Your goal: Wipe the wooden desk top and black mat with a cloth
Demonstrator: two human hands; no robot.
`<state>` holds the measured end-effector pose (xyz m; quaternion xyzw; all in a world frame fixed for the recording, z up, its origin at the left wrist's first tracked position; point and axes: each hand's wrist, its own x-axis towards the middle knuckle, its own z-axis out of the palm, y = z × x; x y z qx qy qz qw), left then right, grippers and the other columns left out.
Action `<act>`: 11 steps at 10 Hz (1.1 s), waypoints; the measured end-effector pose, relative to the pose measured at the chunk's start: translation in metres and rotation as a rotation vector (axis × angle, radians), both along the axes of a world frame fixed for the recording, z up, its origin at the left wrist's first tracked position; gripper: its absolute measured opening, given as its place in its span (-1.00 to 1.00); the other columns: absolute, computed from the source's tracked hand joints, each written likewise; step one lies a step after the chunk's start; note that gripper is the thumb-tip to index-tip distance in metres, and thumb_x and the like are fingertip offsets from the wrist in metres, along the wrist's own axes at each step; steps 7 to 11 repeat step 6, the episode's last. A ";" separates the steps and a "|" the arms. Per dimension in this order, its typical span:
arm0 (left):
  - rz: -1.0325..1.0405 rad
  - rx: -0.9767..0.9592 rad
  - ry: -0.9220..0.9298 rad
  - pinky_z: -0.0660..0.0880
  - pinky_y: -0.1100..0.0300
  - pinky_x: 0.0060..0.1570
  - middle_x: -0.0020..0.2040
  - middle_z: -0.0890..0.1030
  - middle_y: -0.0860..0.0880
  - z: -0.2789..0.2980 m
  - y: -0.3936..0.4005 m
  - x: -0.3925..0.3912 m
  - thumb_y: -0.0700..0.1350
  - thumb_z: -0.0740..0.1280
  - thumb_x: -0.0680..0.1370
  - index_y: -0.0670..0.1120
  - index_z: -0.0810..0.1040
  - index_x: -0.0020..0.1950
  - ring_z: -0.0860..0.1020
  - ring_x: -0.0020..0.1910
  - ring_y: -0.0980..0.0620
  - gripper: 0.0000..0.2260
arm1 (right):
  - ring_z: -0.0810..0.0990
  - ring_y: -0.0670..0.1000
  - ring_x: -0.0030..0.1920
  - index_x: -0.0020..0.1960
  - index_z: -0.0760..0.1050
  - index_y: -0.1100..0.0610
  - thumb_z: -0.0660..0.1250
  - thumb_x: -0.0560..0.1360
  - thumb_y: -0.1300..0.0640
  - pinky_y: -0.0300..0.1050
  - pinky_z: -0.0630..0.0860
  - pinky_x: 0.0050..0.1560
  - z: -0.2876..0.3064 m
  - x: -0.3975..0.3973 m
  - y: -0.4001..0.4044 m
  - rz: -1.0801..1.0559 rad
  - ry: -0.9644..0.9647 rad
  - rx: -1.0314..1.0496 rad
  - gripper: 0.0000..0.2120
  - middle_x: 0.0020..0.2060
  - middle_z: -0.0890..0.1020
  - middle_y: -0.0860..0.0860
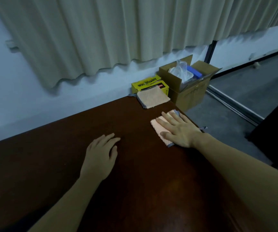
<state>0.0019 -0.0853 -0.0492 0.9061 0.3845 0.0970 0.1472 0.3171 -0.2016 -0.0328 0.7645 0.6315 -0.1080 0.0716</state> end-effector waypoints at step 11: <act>0.016 -0.153 0.012 -0.04 0.00 0.59 0.57 0.26 0.16 0.015 -0.004 -0.002 0.00 0.10 0.68 0.18 0.38 0.50 0.09 0.60 0.10 -0.62 | -0.38 0.08 0.59 0.62 -0.36 -0.15 -0.20 0.65 -0.32 0.15 -0.33 0.57 0.011 0.009 0.048 -0.022 0.056 -0.116 -0.36 0.59 -0.39 -0.03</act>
